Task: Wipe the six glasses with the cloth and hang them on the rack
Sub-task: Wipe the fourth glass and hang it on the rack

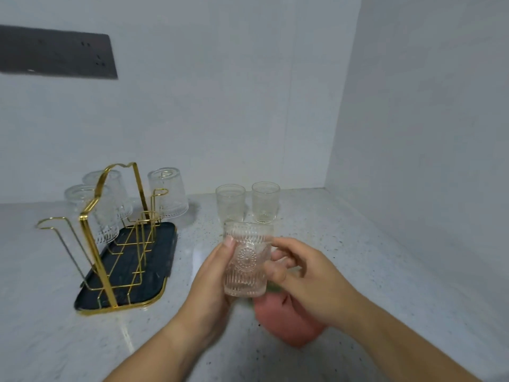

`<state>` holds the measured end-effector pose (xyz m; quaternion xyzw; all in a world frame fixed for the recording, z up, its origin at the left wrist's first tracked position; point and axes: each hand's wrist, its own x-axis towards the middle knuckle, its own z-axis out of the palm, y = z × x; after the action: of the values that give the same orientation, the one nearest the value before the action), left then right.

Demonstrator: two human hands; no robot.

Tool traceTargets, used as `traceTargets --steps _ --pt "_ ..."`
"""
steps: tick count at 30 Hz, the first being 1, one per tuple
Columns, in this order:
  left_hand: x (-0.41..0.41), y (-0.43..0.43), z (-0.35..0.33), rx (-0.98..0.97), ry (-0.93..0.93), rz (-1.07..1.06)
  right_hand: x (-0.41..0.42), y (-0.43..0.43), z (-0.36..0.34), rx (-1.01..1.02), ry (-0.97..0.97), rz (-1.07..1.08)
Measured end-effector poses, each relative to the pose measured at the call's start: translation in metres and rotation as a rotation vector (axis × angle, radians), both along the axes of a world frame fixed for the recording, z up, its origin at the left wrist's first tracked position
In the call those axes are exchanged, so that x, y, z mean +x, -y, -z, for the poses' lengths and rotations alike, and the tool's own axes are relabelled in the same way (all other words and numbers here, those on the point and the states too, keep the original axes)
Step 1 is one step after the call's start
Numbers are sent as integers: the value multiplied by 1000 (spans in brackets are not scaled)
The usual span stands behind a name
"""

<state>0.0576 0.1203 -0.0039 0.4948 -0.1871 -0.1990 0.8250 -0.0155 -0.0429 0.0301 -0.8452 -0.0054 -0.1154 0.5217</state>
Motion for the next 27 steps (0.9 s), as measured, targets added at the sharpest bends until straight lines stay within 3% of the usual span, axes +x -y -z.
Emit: traceTargets --steps 3,6,10,15,17,19,23,27 --pt "-3 -8 2 -43 -111 -105 -11 14 14 -342 50 154" --pt "-4 -13 5 -117 -195 -140 -20 26 30 -616 -49 31" --pt "-1 -15 6 -138 -235 -119 -23 25 49 -787 -161 -31" --pt "1 -18 8 -106 -220 -104 -19 15 55 -893 -129 -63" --pt "1 -20 7 -96 -224 -98 -16 12 56 -822 -75 -31" --pt "1 -20 7 -74 -223 -87 -13 5 50 -600 -60 67" --pt "-3 -18 9 -14 -170 -41 -3 -19 17 354 36 215" --pt "-6 -15 11 -3 -124 -102 8 -52 1 435 93 116"
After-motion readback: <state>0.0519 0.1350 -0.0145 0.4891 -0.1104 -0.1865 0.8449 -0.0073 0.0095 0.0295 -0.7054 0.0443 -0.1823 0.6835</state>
